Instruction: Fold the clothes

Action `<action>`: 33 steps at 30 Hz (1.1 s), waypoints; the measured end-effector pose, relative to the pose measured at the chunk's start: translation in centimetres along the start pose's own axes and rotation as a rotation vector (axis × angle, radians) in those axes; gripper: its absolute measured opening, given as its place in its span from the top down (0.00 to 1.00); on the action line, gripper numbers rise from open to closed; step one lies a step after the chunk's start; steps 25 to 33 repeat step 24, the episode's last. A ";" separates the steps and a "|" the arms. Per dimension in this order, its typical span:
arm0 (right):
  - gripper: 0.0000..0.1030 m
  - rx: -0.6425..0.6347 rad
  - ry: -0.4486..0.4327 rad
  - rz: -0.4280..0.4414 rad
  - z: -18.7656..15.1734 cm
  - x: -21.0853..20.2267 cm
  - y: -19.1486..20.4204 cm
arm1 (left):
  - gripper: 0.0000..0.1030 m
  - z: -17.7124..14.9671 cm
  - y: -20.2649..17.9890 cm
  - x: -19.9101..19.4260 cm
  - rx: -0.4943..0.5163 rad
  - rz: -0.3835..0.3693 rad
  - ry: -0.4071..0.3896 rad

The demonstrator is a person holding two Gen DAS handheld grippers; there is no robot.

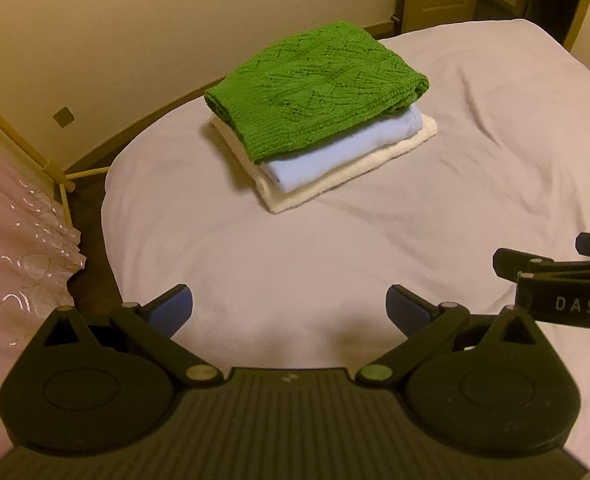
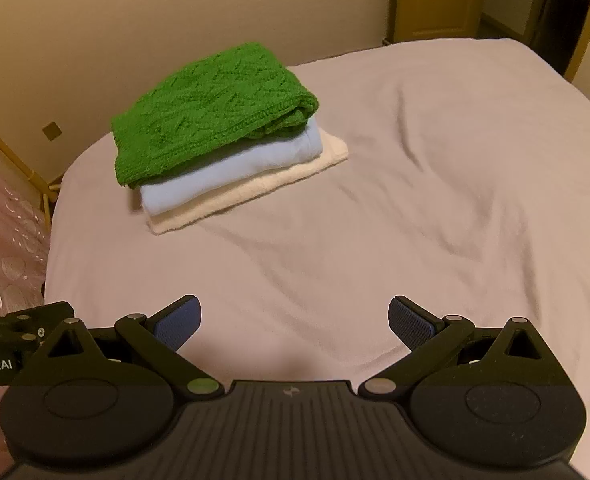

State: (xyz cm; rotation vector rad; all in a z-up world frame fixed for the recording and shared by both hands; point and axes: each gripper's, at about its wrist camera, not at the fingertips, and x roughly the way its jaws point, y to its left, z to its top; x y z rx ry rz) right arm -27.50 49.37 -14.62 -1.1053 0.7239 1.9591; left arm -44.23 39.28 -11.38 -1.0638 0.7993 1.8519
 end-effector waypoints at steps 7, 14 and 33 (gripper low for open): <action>0.00 0.006 0.007 0.002 0.8 0.9 -0.8 | 0.01 0.9 -0.1 0.9 -0.005 0.005 0.006; 0.00 0.013 0.009 0.001 1.3 1.3 -1.1 | 0.01 1.7 -0.1 1.7 -0.006 0.008 0.014; 0.00 0.017 0.008 -0.003 1.5 1.2 -0.8 | 0.01 2.4 0.6 1.0 -0.016 0.019 -0.022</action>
